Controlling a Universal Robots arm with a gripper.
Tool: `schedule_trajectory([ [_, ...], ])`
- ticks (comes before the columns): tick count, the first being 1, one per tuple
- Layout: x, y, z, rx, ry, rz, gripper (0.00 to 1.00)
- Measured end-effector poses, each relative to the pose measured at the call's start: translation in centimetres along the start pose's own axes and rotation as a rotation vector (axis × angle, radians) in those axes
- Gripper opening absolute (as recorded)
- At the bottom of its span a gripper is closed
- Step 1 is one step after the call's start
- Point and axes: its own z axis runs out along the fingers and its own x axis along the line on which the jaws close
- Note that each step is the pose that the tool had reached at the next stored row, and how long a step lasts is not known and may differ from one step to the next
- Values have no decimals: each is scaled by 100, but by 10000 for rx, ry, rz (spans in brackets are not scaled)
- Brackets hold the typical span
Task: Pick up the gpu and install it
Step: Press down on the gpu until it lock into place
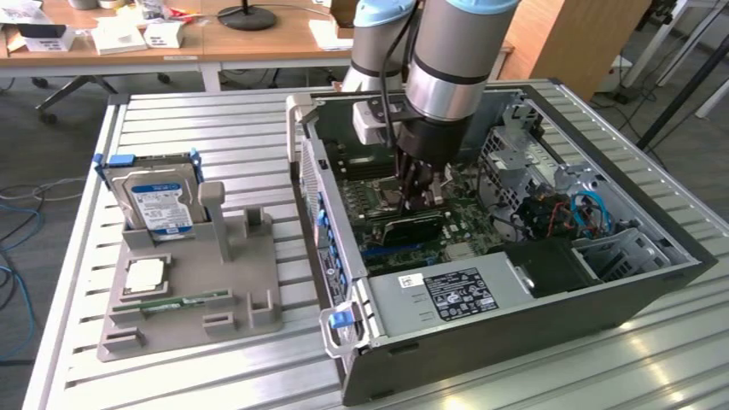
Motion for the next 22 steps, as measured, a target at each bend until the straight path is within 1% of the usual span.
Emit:
schedule_trajectory([
  [5, -5, 0, 4, -1, 1, -1, 10],
  [11, -3, 0, 58, 0, -1, 0, 10],
  [16, -3, 0, 61, 0, 0, 0, 10],
  [22, -2, 0, 91, 0, -1, 0, 10],
])
